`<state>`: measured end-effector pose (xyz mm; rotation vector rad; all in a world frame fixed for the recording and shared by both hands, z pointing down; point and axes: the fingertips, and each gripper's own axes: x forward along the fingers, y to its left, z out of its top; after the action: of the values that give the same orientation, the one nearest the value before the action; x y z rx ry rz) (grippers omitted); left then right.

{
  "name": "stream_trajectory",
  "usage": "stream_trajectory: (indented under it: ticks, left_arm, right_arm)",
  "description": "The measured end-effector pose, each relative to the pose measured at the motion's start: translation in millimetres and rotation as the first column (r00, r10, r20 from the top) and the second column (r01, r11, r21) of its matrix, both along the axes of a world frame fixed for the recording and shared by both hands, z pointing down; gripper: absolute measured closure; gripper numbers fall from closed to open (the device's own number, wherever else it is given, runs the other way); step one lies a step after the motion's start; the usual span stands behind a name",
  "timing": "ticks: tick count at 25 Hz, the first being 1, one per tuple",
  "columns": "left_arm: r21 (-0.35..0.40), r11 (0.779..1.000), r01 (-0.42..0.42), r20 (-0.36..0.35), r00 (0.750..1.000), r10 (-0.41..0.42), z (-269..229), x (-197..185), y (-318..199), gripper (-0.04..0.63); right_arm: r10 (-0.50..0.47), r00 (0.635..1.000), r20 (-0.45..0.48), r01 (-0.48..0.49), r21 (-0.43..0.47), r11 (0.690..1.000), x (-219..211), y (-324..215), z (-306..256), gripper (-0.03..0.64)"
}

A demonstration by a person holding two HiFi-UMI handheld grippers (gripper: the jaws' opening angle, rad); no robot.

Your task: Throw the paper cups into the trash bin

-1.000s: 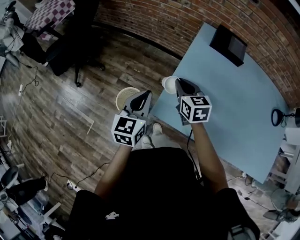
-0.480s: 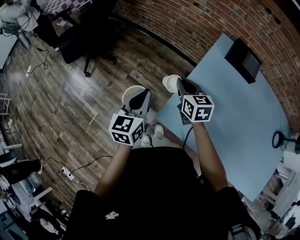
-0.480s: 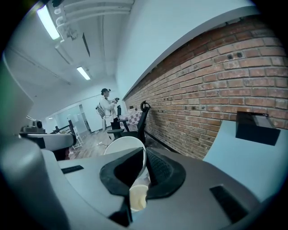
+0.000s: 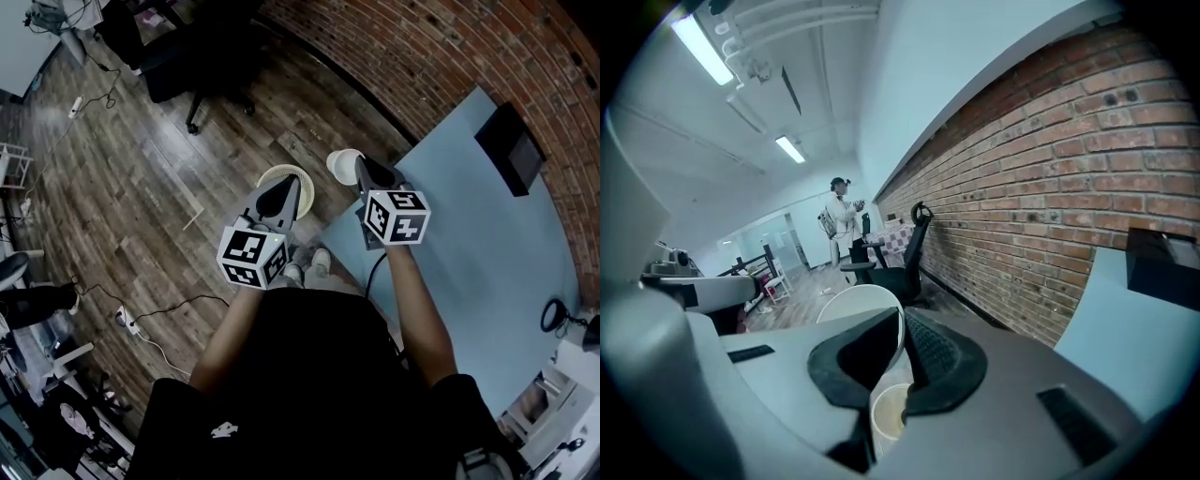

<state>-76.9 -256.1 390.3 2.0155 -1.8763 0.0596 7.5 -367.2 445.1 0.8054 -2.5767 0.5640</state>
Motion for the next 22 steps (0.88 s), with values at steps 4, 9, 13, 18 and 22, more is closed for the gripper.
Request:
stream_trajectory:
  ticks: [4, 9, 13, 18, 22]
  left_arm:
    - [-0.015, 0.999, 0.040, -0.005, 0.999, -0.040, 7, -4, 3, 0.588]
    - [-0.028, 0.996, 0.086, -0.016, 0.996, -0.087, 10, -12, 11, 0.588]
    - [-0.039, 0.990, 0.135, -0.016, 0.991, -0.136, 13, -29, 20, 0.588]
    - [-0.046, 0.982, 0.182, -0.020, 0.983, -0.183, 18, -51, 36, 0.588]
    - [-0.054, 0.977, 0.207, -0.035, 0.977, -0.209, 24, -68, 48, 0.588]
  right_arm:
    - [-0.041, 0.999, 0.001, 0.042, -0.014, 0.999, -9, 2, 8, 0.592]
    - [-0.114, 0.994, -0.003, 0.113, -0.042, 0.993, -26, 7, 18, 0.592]
    - [-0.161, 0.987, -0.011, 0.160, -0.053, 0.986, -43, 10, 23, 0.592]
    - [-0.205, 0.978, -0.027, 0.203, -0.059, 0.977, -67, 22, 29, 0.592]
    - [-0.227, 0.973, -0.043, 0.224, -0.062, 0.973, -84, 32, 33, 0.592]
